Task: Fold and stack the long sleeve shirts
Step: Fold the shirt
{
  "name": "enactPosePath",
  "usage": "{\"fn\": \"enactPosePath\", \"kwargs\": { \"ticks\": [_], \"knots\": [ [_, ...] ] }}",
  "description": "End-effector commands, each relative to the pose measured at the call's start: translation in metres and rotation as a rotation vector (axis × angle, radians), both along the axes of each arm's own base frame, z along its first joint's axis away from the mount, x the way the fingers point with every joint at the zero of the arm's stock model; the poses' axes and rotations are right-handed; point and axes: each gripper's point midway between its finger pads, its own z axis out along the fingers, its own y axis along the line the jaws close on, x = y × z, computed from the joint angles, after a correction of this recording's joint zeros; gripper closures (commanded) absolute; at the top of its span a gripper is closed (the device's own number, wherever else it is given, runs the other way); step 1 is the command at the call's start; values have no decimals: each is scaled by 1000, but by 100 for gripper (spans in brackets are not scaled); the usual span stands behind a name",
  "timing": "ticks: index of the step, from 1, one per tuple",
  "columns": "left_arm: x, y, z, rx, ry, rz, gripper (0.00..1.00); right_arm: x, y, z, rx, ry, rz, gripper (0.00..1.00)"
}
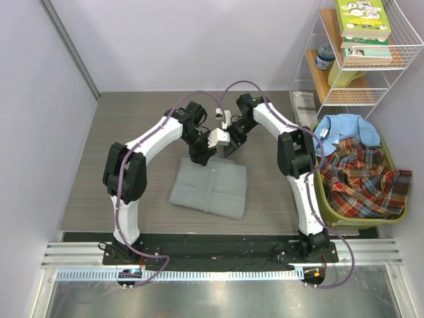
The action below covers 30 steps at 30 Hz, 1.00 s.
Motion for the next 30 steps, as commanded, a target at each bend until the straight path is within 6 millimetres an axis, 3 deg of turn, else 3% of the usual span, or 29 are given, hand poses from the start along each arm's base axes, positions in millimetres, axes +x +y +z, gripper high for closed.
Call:
{"fn": "enactPosePath", "kwargs": {
  "ticks": [1,3,6,11,17,25,26,30],
  "knots": [
    [5,26,37,-81,114,130,42,1,-30,55,-14,-87,-7,34],
    [11,39,35,-81,173,222,31,-10,-35,50,-26,-67,2,33],
    [26,55,28,-109,218,336,27,-17,-37,45,-34,-49,-10,33],
    [36,73,8,-96,301,426,28,-30,-39,35,-47,8,-12,33],
    [42,71,-12,-113,364,473,29,-46,-40,37,-30,55,-16,32],
    [31,64,-21,-140,450,468,42,-65,-40,36,-33,95,13,39],
    [29,64,-20,-142,453,468,46,-67,-41,36,-32,98,19,46],
    [22,64,-17,-146,478,451,51,-70,-42,33,-35,110,30,60]
  ]
}}
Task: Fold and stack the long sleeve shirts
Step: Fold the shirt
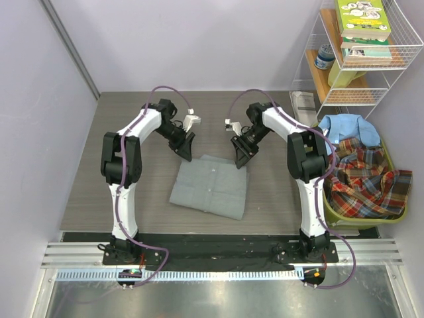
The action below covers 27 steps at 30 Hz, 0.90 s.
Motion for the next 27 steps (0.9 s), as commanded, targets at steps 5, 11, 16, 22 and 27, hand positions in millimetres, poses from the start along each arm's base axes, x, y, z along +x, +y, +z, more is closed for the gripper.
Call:
{"fn": "enactPosePath", "kwargs": {
  "ticks": [5,11,16,22,27],
  "knots": [
    [-15,-7,11,-60,55,-22,48,-6,3,29,39,-48,33,84],
    [-18,-4,6,-40,76,-23,53,-6,-2,33,13,-71,34,99],
    [-18,-3,5,-28,60,-22,57,-6,-5,35,-4,-93,41,99],
    [-18,-15,36,-100,29,-28,99,-6,-11,39,-26,-115,44,99],
    [-15,-24,61,-133,-20,-41,100,-4,-24,41,-46,-132,47,99]
  ]
}}
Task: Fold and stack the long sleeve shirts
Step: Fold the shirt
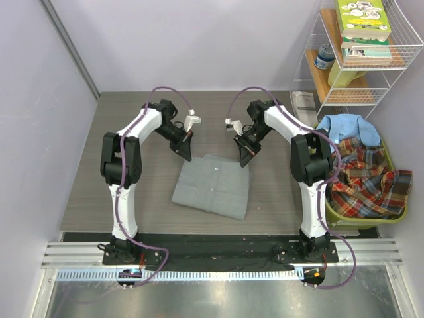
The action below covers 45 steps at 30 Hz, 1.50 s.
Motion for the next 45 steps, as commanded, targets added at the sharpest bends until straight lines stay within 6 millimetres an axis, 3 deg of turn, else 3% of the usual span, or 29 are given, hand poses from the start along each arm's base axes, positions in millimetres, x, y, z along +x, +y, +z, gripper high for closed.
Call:
{"fn": "enactPosePath", "kwargs": {
  "ticks": [1,7,12,17,23,29,32,36,39,43,45],
  "knots": [
    [5,-18,53,-93,-102,-25,100,4,-19,25,-14,-78,1,99],
    [22,-29,41,-85,-110,-22,100,14,-40,2,-60,-75,-22,99],
    [36,-30,13,-39,-76,26,100,34,-54,-27,-127,-96,-63,99],
    [26,-31,-1,-18,-33,27,100,57,-55,-53,-198,-140,-85,99],
    [15,-51,35,-108,-122,16,100,68,-44,-75,-237,-180,-62,99],
    [42,-77,50,-162,-212,40,100,68,-47,-79,-260,-206,-37,99],
    [58,-78,31,-123,-203,72,100,68,-49,-77,-265,-218,-25,99],
    [81,-56,-28,85,-170,199,100,69,-50,-76,-265,-231,-11,99],
    [91,-37,-50,213,-162,283,100,70,-51,-73,-265,-238,-9,99],
    [88,-17,-71,345,-125,343,100,71,-50,-66,-258,-245,-12,99],
    [80,-8,-75,392,-101,337,100,71,-49,-53,-248,-256,-16,99]
  ]
}}
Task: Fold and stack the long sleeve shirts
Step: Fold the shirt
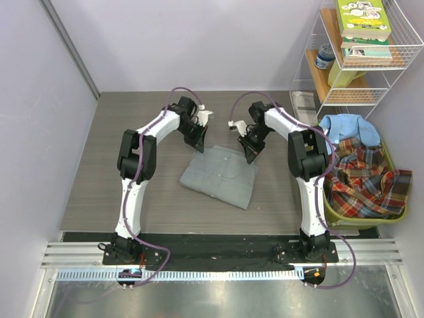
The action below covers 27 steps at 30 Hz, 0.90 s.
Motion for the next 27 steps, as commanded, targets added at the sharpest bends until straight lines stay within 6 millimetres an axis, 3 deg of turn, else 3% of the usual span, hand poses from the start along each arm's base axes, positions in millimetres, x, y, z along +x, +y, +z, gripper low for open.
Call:
{"fn": "enactPosePath", "kwargs": {
  "ticks": [1,6,9,12,16,22,25,27],
  "knots": [
    [2,40,-26,231,12,79,100,24,-9,9,-52,-138,32,99],
    [-12,54,-35,282,34,65,100,28,-18,53,-19,-192,-18,99],
    [-14,57,-36,278,46,68,100,38,-34,59,-16,-201,-72,99],
    [-13,54,-32,260,43,59,100,44,-36,44,-20,-170,-95,99],
    [-14,43,-20,187,61,56,100,54,-19,19,20,-135,-128,99],
    [-9,26,42,38,-42,76,100,73,-29,-9,-63,-198,-150,99],
    [-3,26,62,11,-95,94,100,75,-34,-15,-92,-225,-135,99],
    [9,30,64,18,-145,125,99,78,-35,-14,-101,-247,-129,99]
  ]
}}
